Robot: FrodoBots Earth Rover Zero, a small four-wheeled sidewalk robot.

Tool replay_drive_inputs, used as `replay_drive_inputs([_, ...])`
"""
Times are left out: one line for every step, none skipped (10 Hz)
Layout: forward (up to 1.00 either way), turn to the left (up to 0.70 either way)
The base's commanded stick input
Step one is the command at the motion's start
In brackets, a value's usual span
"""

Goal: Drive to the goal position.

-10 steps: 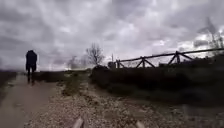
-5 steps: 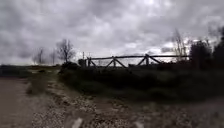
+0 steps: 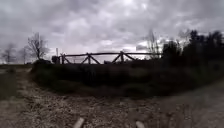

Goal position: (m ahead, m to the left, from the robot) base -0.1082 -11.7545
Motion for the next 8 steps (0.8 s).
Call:
replay_drive_inputs([0.00, -0.70])
replay_drive_inputs([0.00, -0.70])
replay_drive_inputs([0.00, -0.70])
replay_drive_inputs([0.00, -0.70])
replay_drive_inputs([0.00, -0.70])
replay_drive_inputs([0.00, -0.70])
replay_drive_inputs([0.00, -0.70])
replay_drive_inputs([0.00, -0.70])
